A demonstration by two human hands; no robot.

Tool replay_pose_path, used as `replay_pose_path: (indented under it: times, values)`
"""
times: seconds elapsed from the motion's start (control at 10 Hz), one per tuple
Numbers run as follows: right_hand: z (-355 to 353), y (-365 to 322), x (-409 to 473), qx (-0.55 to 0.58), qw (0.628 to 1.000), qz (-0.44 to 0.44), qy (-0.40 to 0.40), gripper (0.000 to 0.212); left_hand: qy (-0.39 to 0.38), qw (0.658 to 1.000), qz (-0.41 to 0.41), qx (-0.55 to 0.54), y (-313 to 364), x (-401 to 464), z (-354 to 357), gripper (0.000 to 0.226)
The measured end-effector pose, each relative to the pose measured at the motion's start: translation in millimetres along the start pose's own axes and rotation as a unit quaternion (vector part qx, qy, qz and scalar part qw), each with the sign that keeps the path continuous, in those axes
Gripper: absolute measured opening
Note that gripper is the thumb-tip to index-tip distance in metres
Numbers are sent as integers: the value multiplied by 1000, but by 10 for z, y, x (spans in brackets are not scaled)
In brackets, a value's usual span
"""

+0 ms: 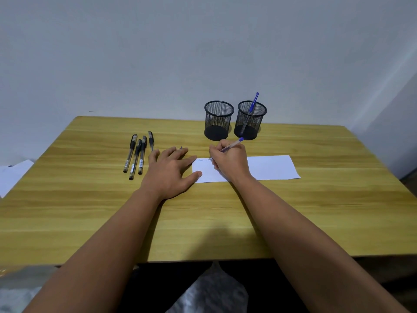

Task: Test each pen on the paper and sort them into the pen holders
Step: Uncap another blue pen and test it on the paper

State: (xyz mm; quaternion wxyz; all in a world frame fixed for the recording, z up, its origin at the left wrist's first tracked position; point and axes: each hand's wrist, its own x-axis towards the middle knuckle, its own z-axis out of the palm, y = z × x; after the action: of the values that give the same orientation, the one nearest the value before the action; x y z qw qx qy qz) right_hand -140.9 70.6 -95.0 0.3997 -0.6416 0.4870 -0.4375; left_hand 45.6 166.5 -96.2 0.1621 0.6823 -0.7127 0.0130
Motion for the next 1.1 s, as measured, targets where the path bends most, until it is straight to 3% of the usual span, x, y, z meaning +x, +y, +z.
replay_pose_path:
  times: [1.1]
  values:
    - [-28, -60, -35, -57, 998, -9, 39, 34, -3, 1000, -1, 0, 17, 12, -4, 68]
